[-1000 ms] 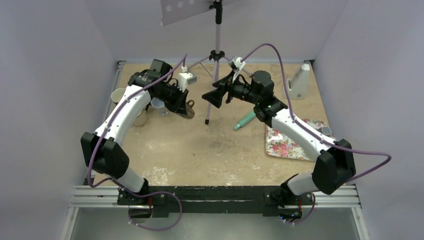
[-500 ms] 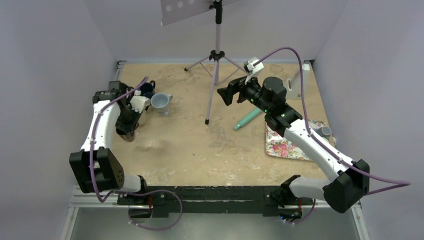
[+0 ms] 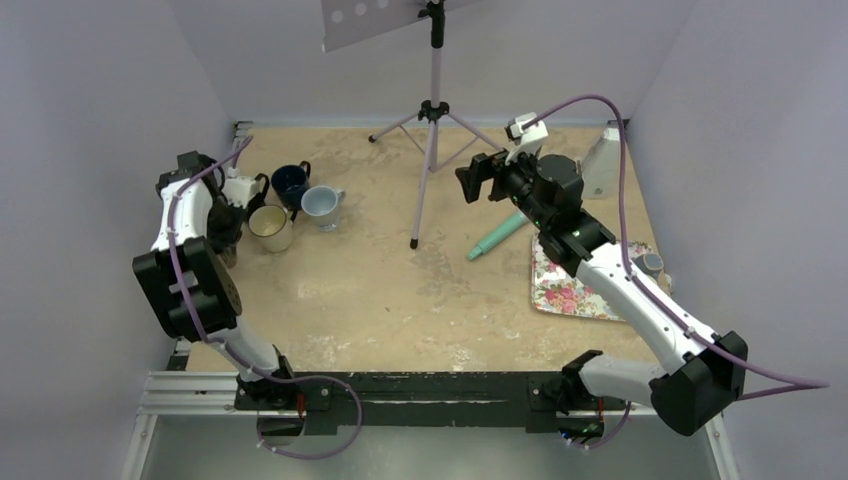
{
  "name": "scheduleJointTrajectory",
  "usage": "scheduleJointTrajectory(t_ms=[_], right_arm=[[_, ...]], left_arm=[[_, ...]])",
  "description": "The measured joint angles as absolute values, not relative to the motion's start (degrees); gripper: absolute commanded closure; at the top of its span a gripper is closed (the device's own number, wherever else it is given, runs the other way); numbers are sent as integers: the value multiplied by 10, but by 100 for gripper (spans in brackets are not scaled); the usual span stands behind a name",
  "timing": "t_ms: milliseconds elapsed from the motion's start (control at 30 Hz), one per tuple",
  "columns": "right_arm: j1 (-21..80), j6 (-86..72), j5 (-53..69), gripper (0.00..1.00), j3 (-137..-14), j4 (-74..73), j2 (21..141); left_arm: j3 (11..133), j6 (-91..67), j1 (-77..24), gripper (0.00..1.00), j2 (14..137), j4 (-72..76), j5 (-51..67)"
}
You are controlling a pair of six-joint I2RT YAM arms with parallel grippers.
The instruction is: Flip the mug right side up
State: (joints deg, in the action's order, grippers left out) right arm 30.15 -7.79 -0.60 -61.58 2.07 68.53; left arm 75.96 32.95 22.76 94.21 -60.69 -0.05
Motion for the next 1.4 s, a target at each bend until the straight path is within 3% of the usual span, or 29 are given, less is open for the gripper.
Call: scheduleJointTrajectory(t_ms=[200, 767, 967, 1300, 1400], right_arm=[[275, -104, -54, 1, -594, 13, 642], [33, -217, -187, 1, -578, -174, 642], [-88, -304, -248, 1, -552, -230, 640], [-295, -439, -274, 17, -521, -295, 639], [-352, -468, -273, 18, -486, -299, 629]], left_arm=[[824, 303, 227, 100, 1024, -561, 17], [821, 298, 227, 45, 1040, -551, 47], [862, 296, 227, 42, 1006, -586, 53], [918, 279, 183, 33, 915, -656, 93], [918, 273, 159, 32, 894, -675, 104]])
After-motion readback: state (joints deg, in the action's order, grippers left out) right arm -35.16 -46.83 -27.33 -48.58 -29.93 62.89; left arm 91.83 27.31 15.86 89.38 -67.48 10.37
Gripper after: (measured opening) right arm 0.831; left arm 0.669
